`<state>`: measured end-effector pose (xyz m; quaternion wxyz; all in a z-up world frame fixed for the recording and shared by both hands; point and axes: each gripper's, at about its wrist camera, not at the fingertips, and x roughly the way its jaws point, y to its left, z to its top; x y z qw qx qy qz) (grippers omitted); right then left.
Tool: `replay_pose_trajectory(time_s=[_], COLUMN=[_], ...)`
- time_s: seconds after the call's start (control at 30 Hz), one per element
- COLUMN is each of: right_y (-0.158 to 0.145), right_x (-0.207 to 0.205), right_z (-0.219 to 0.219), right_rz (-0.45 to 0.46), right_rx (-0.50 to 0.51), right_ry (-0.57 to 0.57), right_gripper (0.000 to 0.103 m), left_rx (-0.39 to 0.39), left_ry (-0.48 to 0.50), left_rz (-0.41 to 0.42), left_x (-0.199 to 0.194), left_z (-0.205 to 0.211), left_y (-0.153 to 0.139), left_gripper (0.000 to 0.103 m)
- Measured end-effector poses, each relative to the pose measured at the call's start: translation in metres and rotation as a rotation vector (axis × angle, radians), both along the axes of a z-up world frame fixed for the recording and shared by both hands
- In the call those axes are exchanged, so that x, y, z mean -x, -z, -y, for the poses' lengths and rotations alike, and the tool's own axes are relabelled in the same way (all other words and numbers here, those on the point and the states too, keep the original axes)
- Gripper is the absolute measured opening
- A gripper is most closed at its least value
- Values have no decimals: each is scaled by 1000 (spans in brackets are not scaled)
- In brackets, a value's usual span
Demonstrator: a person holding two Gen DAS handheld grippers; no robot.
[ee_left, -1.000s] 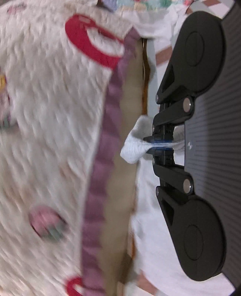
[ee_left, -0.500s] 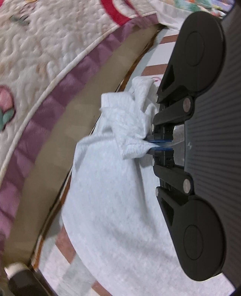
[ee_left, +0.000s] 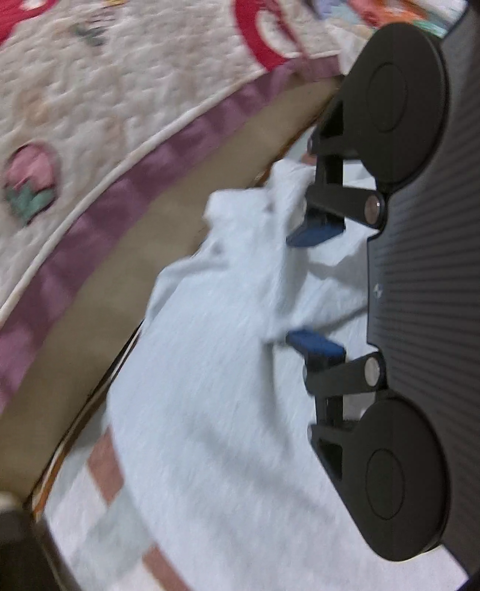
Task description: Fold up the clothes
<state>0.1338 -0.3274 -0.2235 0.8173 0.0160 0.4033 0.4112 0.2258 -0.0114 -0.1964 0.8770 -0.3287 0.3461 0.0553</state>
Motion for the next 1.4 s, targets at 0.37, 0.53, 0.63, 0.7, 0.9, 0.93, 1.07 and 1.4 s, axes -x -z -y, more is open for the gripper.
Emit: replay_pose_trajectory(time_s=[0.37, 0.53, 0.63, 0.7, 0.9, 0.93, 1.07, 1.4], right_y=[-3, -6, -3, -2, 5, 4, 3, 7], right_x=[0, -13, -19, -22, -21, -19, -16, -22], right_z=[-3, 15, 25, 30, 21, 17, 11, 7], right_rz=[67, 13, -51, -93, -150, -138, -124, -139], right_rx=[32, 4, -44, -84, -79, -63, -38, -39], right_ry=[-16, 85, 126, 143, 82, 64, 44, 47], right_gripper=[4, 3, 7, 10, 19, 19, 19, 19], left_rx=[-2, -188, -241, -249, -396, -403, -428, -560], left_ry=[459, 544, 504, 487, 590, 621, 710, 686], left_rz=[197, 124, 79, 61, 55, 58, 49, 33], left_x=[-53, -67, -70, -70, -59, -57, -57, -98], left_z=[105, 146, 144, 141, 158, 162, 177, 223], left_y=[-74, -63, -46, -36, -19, -18, -14, -6], left_gripper=[32, 51, 51, 51, 49, 49, 26, 45])
